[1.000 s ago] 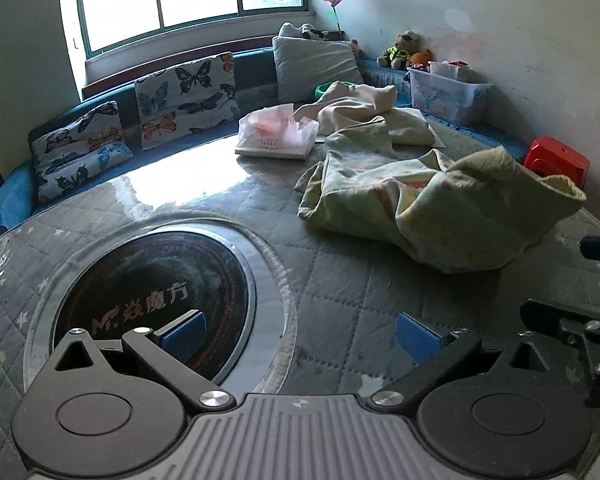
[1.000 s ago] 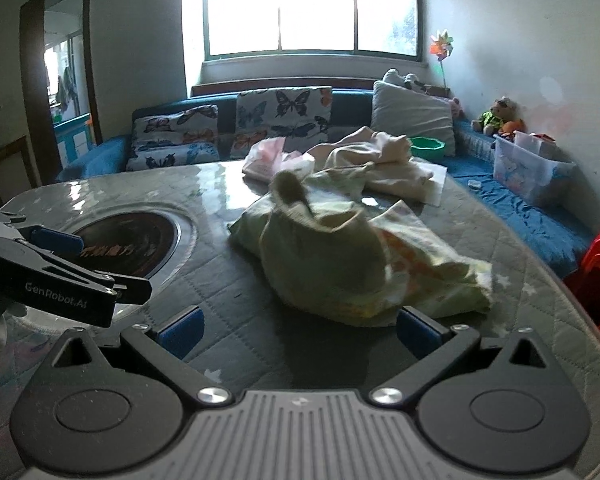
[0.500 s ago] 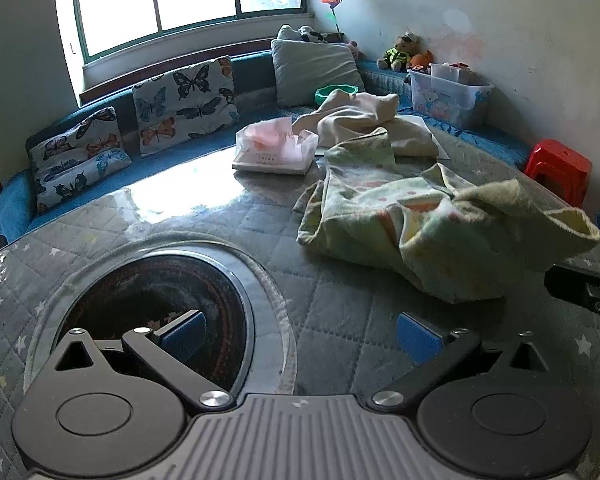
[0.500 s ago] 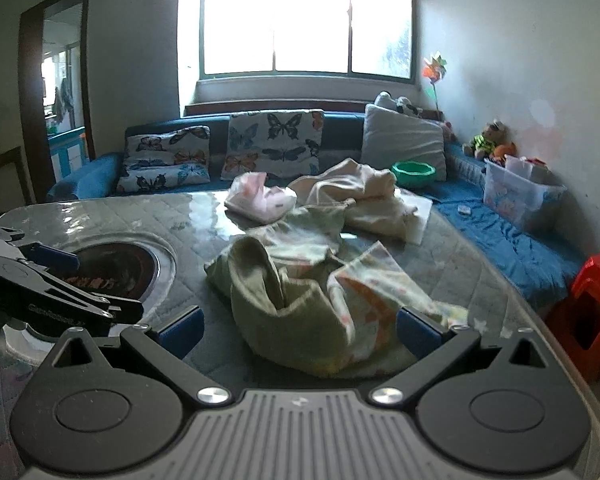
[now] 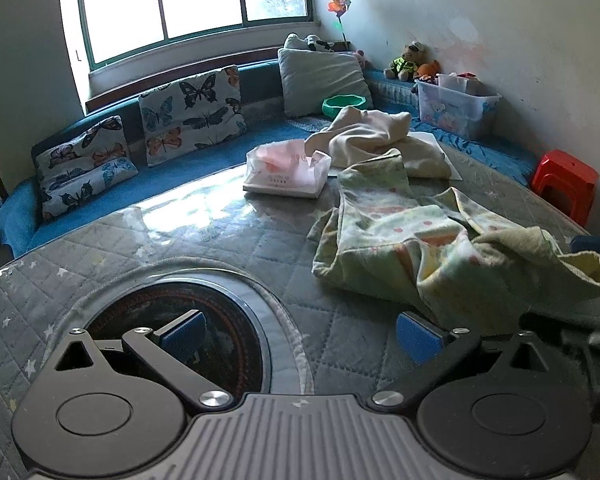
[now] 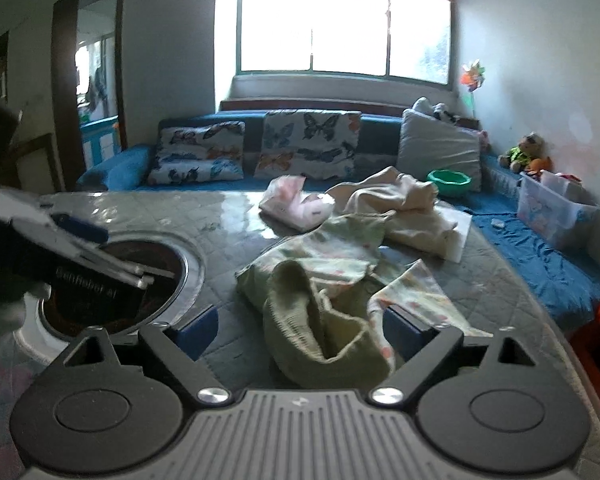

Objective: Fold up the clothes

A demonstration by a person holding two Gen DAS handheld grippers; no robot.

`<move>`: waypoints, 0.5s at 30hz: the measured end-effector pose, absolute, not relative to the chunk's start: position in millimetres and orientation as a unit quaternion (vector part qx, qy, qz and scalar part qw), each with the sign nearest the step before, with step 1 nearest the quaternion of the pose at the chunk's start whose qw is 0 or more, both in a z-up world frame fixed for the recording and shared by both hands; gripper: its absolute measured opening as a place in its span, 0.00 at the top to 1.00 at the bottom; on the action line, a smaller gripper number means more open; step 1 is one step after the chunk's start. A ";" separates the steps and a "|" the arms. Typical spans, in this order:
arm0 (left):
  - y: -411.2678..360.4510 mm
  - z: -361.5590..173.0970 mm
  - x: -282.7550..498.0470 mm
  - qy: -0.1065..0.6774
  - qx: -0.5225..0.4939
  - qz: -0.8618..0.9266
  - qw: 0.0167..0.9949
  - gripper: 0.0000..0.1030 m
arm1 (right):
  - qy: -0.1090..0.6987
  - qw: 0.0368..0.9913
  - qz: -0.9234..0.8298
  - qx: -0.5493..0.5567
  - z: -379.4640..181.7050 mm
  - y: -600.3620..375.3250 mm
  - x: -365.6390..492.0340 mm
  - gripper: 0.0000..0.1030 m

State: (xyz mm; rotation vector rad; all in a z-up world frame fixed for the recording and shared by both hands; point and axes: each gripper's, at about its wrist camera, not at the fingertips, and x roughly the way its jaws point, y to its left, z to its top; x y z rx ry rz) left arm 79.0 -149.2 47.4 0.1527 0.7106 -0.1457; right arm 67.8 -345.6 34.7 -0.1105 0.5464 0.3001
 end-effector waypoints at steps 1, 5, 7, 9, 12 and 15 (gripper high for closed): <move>-149.0 48.2 79.7 0.346 0.075 -0.071 0.932 0.00 | 0.272 0.948 0.152 -0.058 32.8 -343.0 68.3 0.19; -148.8 51.7 81.3 0.343 0.075 -0.072 0.933 0.00 | 0.283 0.944 0.161 -0.056 27.7 -337.3 67.5 0.45; -149.2 53.5 82.2 0.342 0.074 -0.074 0.934 0.00 | 0.287 0.942 0.164 -0.057 25.5 -337.5 69.0 0.57; -149.6 55.7 82.6 0.340 0.073 -0.076 0.935 0.00 | 0.292 0.939 0.171 -0.058 23.0 -337.9 69.3 0.68; -151.4 59.4 81.3 0.335 0.071 -0.082 0.936 0.00 | 0.301 0.933 0.188 -0.065 17.5 -333.8 62.1 0.81; -154.1 62.1 79.7 0.333 0.070 -0.089 0.936 0.00 | 0.308 0.926 0.202 -0.077 10.5 -329.3 55.2 0.88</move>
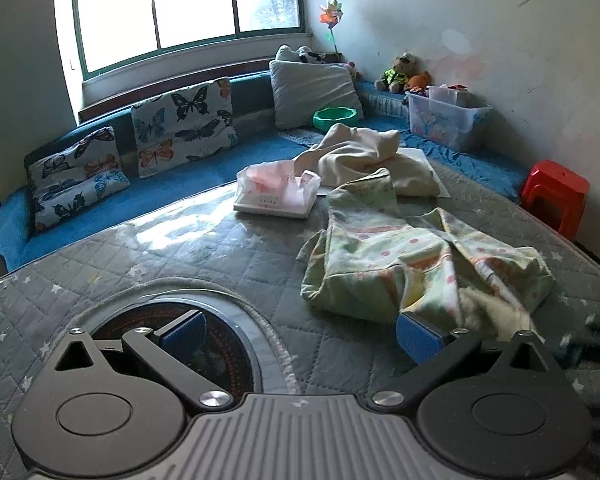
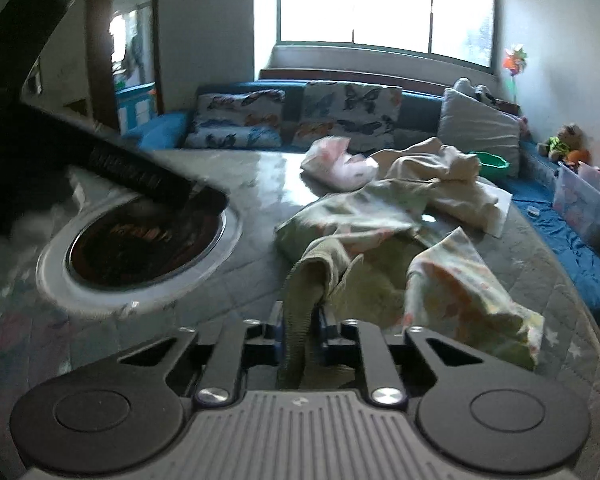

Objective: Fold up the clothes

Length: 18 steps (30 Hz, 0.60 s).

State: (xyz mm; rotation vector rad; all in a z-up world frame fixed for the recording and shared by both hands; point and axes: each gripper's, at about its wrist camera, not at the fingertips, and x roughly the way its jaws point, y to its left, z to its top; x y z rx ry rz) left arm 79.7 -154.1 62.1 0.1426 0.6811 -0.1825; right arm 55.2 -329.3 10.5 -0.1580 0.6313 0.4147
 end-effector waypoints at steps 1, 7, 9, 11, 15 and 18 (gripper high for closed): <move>-155.5 62.8 79.0 0.332 0.070 -0.092 0.936 0.00 | 0.313 0.923 0.209 -0.082 6.4 -327.1 51.1 0.91; -171.8 66.1 70.9 0.325 0.083 -0.126 0.934 0.00 | 0.332 0.905 0.244 -0.110 -9.0 -314.1 28.7 0.92; -177.6 64.7 68.7 0.326 0.086 -0.138 0.931 0.00 | 0.338 0.898 0.255 -0.116 -12.8 -310.2 19.9 0.92; -183.7 62.5 66.5 0.328 0.089 -0.152 0.928 0.00 | 0.343 0.892 0.267 -0.123 -15.7 -306.7 10.7 0.92; -201.3 52.7 63.6 0.334 0.107 -0.177 0.919 0.00 | 0.350 0.880 0.295 -0.127 -18.6 -299.6 -9.1 0.92; -211.7 43.0 65.0 0.345 0.118 -0.195 0.911 0.01 | 0.353 0.870 0.316 -0.135 -20.0 -294.3 -21.4 0.92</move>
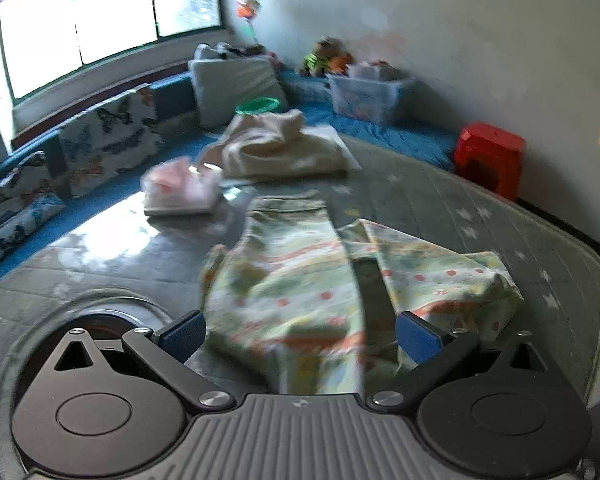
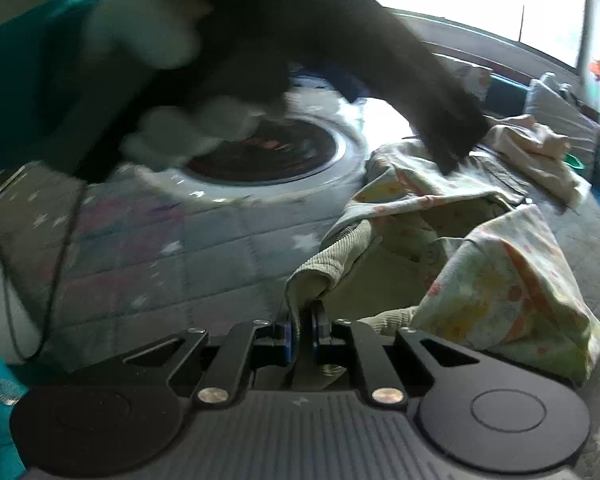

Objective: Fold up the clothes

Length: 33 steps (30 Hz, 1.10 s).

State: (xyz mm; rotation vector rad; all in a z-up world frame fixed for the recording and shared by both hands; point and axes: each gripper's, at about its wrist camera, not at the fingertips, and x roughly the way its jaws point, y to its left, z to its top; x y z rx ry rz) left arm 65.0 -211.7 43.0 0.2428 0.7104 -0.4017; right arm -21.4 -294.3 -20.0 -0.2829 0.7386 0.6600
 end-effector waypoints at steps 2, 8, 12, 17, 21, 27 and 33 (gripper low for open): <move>-218.2 36.1 66.3 0.352 0.126 -0.204 0.905 0.03 | 0.357 0.861 0.332 -0.141 -20.5 -289.5 -30.3 0.92; -224.7 17.2 70.2 0.370 0.150 -0.205 0.894 0.17 | 0.361 0.848 0.359 -0.146 -18.1 -285.3 -42.4 0.92; -219.0 10.7 72.9 0.379 0.159 -0.201 0.889 0.35 | 0.364 0.843 0.368 -0.146 -16.6 -284.1 -45.5 0.92; -204.3 11.2 73.8 0.386 0.141 -0.207 0.888 0.74 | 0.364 0.843 0.368 -0.146 -15.4 -291.2 -47.4 0.92; -194.9 15.1 71.1 0.381 0.131 -0.211 0.890 0.88 | 0.365 0.843 0.367 -0.148 -14.8 -290.5 -44.2 0.92; -195.6 17.4 67.8 0.378 0.132 -0.218 0.890 0.89 | 0.364 0.843 0.366 -0.148 -22.7 -279.9 -48.6 0.91; -210.7 17.0 65.2 0.371 0.148 -0.226 0.888 0.64 | 0.365 0.843 0.368 -0.145 -24.9 -279.6 -48.6 0.89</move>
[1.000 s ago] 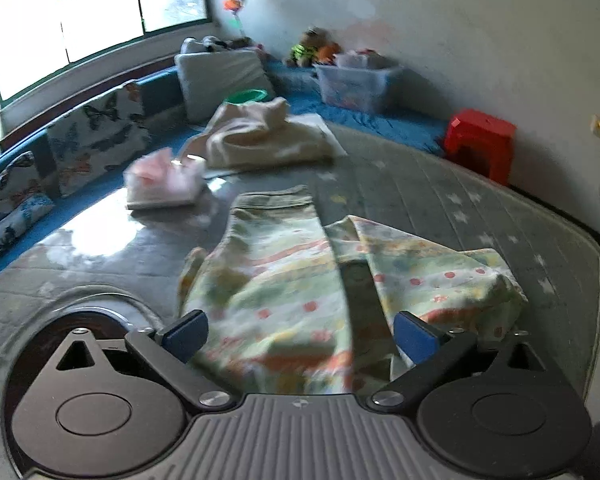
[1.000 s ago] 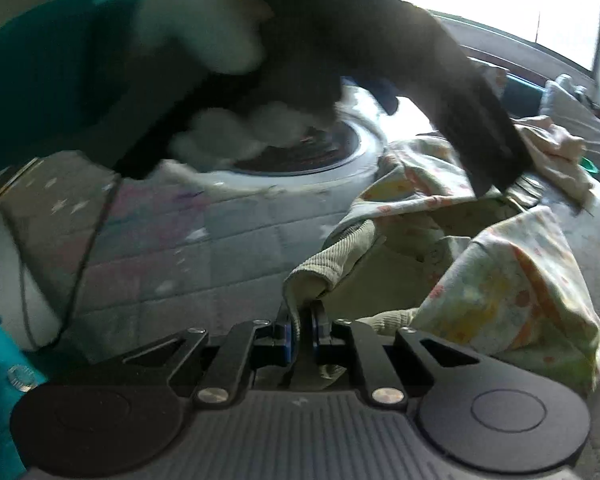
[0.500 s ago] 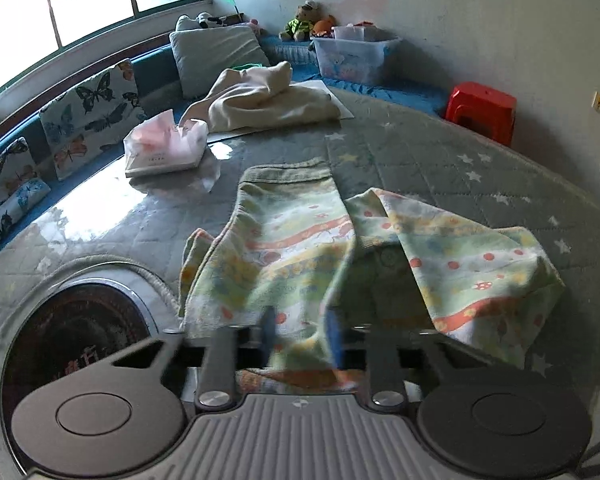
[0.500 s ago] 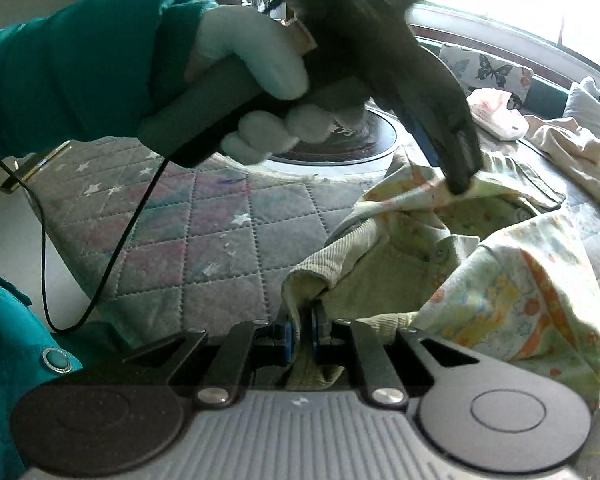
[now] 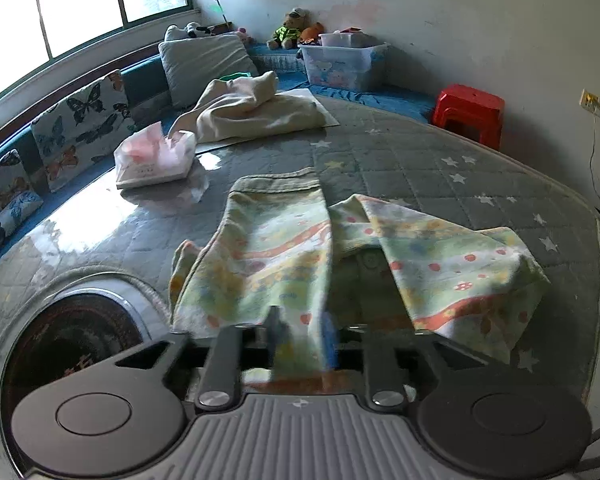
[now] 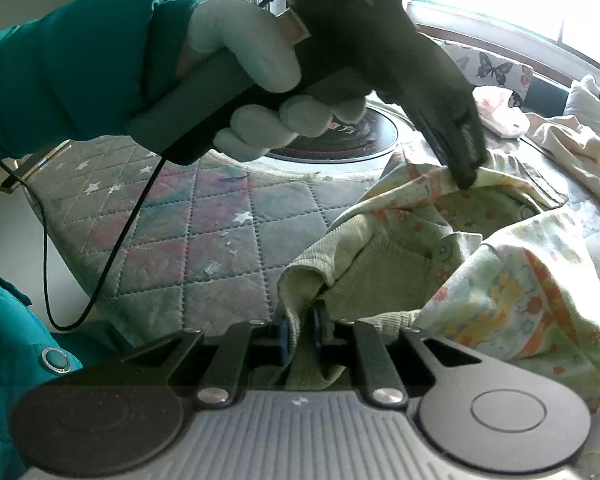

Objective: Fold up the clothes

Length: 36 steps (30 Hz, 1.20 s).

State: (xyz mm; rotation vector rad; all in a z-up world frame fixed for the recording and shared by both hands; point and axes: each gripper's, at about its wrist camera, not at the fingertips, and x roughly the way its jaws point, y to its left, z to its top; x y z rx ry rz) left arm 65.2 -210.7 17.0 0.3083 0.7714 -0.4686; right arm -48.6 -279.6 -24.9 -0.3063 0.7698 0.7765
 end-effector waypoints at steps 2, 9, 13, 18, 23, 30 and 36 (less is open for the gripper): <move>-216.1 16.7 64.4 0.366 0.154 -0.229 0.889 0.59 | 0.365 0.843 0.368 -0.144 -25.2 -279.6 -48.4 0.88; -223.3 8.0 68.3 0.371 0.169 -0.232 0.883 0.93 | 0.364 0.843 0.369 -0.142 -25.5 -281.2 -48.4 0.87; -204.2 17.0 66.3 0.360 0.151 -0.217 0.895 0.97 | 0.364 0.844 0.369 -0.139 -25.5 -282.9 -49.1 0.87; -170.9 32.4 55.7 0.342 0.135 -0.188 0.911 0.98 | 0.363 0.843 0.370 -0.141 -24.9 -284.9 -48.9 0.87; -133.8 36.0 39.6 0.343 0.111 -0.156 0.920 0.98 | 0.362 0.841 0.376 -0.142 -21.6 -284.6 -51.0 0.84; -90.4 40.5 4.3 0.340 0.080 -0.121 0.929 0.98 | 0.366 0.838 0.389 -0.114 -9.5 -287.6 -52.2 0.76; -62.2 41.1 -22.7 0.340 0.057 -0.102 0.933 0.98 | 0.350 0.844 0.398 -0.082 14.0 -298.7 -45.1 0.64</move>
